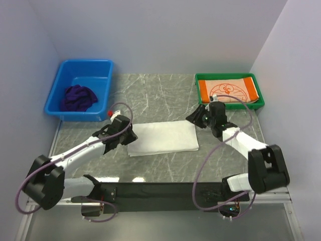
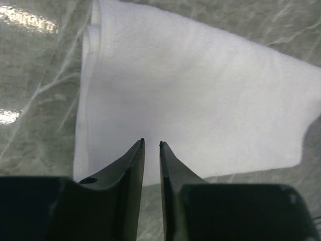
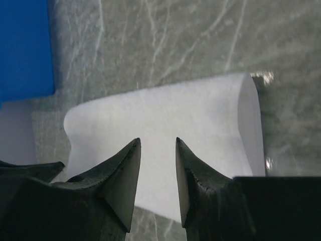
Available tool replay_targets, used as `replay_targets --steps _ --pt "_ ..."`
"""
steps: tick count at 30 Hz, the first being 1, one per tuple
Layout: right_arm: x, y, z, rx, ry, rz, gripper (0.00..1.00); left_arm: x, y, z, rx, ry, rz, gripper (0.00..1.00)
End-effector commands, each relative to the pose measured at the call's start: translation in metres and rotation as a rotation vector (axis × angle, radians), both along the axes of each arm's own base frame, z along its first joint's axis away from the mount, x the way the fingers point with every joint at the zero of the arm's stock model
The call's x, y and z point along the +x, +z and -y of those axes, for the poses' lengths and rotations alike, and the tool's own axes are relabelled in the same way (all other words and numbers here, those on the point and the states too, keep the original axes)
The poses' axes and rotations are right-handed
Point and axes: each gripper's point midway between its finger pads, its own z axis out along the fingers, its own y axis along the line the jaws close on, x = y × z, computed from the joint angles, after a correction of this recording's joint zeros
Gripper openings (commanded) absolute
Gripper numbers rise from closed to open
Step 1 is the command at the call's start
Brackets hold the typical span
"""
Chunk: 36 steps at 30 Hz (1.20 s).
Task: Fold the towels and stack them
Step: Fold the towel
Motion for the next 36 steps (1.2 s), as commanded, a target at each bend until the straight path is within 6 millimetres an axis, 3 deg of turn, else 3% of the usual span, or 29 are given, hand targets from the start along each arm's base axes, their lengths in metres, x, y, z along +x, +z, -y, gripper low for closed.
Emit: replay_targets --steps 1,2,3,4,7,10,13,19,20,24,26,27,28,30,34,36 --pt "0.04 0.012 -0.003 0.018 -0.033 0.083 0.41 0.006 -0.017 -0.002 0.016 0.012 -0.039 0.23" --pt "0.046 0.008 -0.003 0.029 -0.048 0.066 0.41 0.002 -0.029 -0.006 0.018 0.021 -0.064 0.17" --pt "0.049 -0.013 -0.002 0.021 -0.059 0.016 0.41 -0.002 -0.037 -0.008 0.017 0.022 -0.086 0.17" --pt "0.052 -0.02 -0.002 0.026 -0.068 -0.001 0.41 -0.012 -0.051 -0.013 0.009 0.027 -0.13 0.15" --pt "0.052 -0.06 0.009 0.02 -0.125 -0.105 0.41 -0.022 -0.066 -0.021 -0.026 0.044 -0.172 0.13" --pt "0.048 -0.083 0.027 0.021 -0.193 -0.17 0.41 -0.035 -0.084 -0.035 -0.031 0.073 -0.216 0.13" --pt "0.046 -0.092 0.037 0.009 -0.223 -0.203 0.41 -0.044 -0.095 -0.047 -0.039 0.103 -0.254 0.15" --pt "0.051 -0.07 0.038 -0.026 -0.172 -0.146 0.42 -0.022 -0.088 -0.068 0.005 0.142 -0.253 0.18" --pt "0.051 -0.065 0.04 -0.036 -0.172 -0.137 0.42 -0.009 -0.077 -0.066 0.003 0.142 -0.223 0.19" --pt "0.042 -0.032 0.043 -0.076 -0.139 -0.068 0.42 0.01 -0.052 -0.062 0.011 0.113 -0.168 0.24" --pt "0.029 -0.029 0.043 -0.092 -0.109 -0.079 0.42 0.017 -0.037 -0.066 0.038 0.118 -0.13 0.29" --pt "0.023 -0.017 0.039 -0.074 -0.082 -0.055 0.42 0.016 -0.034 -0.067 0.043 0.118 -0.123 0.31" --pt "0.012 -0.021 0.034 -0.074 -0.052 -0.071 0.42 0.018 -0.025 -0.068 0.041 0.121 -0.095 0.33" --pt "0.0 -0.008 0.023 -0.053 0.01 -0.032 0.42 0.015 -0.022 -0.07 0.044 0.123 -0.085 0.36" --pt "-0.046 -0.016 -0.01 -0.017 0.172 -0.089 0.42 0.006 -0.025 -0.069 0.03 0.105 -0.086 0.36" --pt "-0.058 -0.02 -0.018 -0.01 0.202 -0.103 0.42 0.002 -0.029 -0.066 0.011 0.094 -0.089 0.35"
